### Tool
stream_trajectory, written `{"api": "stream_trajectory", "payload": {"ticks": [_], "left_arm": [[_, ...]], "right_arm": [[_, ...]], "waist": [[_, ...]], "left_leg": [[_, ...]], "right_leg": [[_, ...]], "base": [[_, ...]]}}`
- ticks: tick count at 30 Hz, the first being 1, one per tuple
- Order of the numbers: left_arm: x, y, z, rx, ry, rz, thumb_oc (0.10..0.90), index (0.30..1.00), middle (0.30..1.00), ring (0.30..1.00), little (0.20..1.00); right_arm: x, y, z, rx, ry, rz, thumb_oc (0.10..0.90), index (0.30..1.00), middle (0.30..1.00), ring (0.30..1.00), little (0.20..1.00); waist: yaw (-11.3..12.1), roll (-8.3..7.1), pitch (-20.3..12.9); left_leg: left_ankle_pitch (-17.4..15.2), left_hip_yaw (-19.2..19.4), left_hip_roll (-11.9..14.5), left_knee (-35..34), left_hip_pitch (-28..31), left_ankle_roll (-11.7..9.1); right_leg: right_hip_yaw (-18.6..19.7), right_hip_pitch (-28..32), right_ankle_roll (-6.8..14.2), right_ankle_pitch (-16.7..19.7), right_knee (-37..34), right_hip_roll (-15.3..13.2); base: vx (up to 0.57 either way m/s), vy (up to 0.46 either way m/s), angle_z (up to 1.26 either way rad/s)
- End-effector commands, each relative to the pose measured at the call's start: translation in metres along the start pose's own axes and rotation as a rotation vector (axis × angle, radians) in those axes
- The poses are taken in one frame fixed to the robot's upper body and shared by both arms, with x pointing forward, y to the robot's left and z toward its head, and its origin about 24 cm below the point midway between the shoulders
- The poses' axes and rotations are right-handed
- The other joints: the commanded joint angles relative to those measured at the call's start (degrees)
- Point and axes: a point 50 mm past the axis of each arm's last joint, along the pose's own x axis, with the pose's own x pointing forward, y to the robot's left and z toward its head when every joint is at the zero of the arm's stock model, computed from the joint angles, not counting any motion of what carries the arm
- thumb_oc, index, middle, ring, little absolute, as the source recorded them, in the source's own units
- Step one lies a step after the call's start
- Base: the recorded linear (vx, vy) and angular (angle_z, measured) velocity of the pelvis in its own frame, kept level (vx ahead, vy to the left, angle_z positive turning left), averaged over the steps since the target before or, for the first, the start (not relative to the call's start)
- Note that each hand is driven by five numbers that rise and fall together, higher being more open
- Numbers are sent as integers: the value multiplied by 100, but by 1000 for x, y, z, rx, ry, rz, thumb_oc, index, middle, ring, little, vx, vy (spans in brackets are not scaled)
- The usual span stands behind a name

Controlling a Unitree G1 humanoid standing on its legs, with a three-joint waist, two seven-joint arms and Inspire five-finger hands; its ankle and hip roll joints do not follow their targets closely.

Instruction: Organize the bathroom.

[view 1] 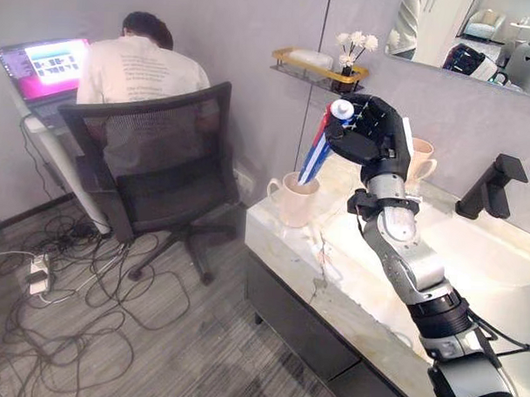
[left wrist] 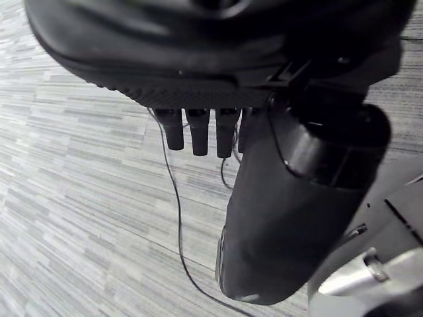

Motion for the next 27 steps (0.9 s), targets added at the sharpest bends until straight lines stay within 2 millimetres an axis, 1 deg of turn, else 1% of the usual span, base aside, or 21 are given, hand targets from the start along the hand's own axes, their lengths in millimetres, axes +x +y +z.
{"api": "stream_trajectory", "payload": {"ticks": [1, 7, 12, 15, 27], "left_arm": [[4, 28, -20, 37, 127, 95, 800, 900, 900, 900, 900], [4, 28, -20, 36, 126, 96, 800, 900, 900, 900, 900], [4, 29, -20, 45, 121, 98, 800, 900, 900, 900, 900], [3, 28, -17, 42, 113, 97, 800, 900, 900, 900, 900], [2, 28, -12, 26, 103, 78, 800, 900, 900, 900, 900]], "right_arm": [[31, 4, 85, 96, -398, -36, 400, 300, 300, 300, 300], [32, 3, 82, 104, -388, -47, 400, 300, 300, 300, 300], [32, 3, 83, 104, -397, -34, 400, 300, 300, 300, 300], [31, 5, 85, 126, -400, -21, 400, 300, 300, 300, 300], [27, 10, 85, 147, -397, 5, 400, 300, 300, 300, 300]], "waist": [[29, -207, -56], [41, -183, -32], [31, -182, -16], [23, -170, 28], [-9, -115, 104]], "left_leg": [[-120, 37, -80, 396, -309, 153], [-97, 1, -54, 418, -341, 132], [-112, -6, -41, 478, -371, 123], [-145, -22, -33, 624, -456, 114], [-150, -2, -12, 753, -586, 115]], "right_leg": [[318, 300, -12, -486, 71, 349], [302, 298, -38, -518, 112, 351], [300, 269, -43, -536, 165, 337], [306, 250, -66, -560, 236, 319], [303, 210, -97, -571, 263, 296]], "base": [[0, 0, 0], [6, -2, 0], [0, 0, 0], [0, 0, 0], [-8, 24, 0]]}}
